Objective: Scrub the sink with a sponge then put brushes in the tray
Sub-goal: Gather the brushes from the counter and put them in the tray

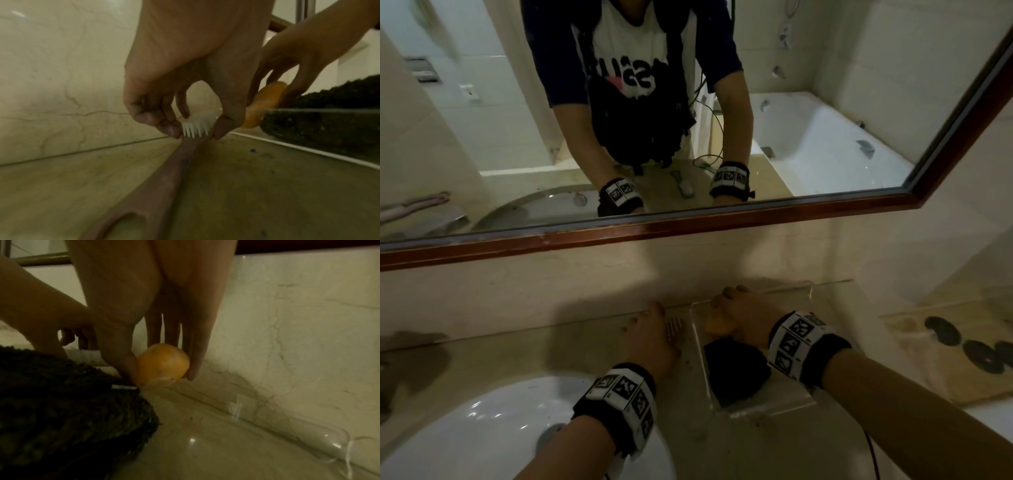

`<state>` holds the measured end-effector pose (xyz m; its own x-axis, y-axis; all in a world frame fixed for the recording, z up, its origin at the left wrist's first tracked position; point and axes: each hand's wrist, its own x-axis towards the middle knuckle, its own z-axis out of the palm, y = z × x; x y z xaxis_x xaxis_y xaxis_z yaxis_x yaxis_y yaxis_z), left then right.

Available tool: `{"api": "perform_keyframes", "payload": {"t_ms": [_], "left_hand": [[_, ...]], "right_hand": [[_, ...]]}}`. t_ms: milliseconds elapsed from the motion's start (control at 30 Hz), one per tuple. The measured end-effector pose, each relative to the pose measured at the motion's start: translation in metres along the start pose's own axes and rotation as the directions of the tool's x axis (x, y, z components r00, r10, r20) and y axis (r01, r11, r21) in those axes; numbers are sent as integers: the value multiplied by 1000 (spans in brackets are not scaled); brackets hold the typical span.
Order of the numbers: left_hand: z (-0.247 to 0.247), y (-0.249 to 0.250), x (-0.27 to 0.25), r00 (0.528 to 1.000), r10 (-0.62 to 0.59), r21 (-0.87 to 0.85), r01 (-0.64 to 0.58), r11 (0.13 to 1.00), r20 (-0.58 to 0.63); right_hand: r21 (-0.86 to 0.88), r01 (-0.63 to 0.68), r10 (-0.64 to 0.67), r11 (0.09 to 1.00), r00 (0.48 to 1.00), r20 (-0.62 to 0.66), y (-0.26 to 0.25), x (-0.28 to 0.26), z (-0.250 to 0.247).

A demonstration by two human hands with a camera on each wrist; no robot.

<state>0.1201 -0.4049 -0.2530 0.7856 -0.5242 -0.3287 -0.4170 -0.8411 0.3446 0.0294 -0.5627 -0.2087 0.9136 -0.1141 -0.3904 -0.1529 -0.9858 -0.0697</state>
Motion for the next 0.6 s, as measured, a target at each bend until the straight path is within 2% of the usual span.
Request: {"api": "perform_keyframes", "payload": {"t_ms": [200, 333, 467, 600], "left_hand": [[-10, 3, -11, 999, 1, -243, 9, 970, 43], [-18, 6, -14, 998, -9, -262, 26, 965, 66], [-25, 10, -13, 997, -16, -235, 34, 971, 81], [-33, 10, -18, 998, 43, -297, -26, 954, 53]], "right_hand": [[107, 21, -17, 994, 999, -40, -1, 4, 5], [99, 4, -4, 995, 1000, -4, -1, 5, 6], [165, -15, 17, 986, 1000, -13, 1, 2, 10], [166, -55, 53, 985, 999, 12, 2, -2, 12]]}}
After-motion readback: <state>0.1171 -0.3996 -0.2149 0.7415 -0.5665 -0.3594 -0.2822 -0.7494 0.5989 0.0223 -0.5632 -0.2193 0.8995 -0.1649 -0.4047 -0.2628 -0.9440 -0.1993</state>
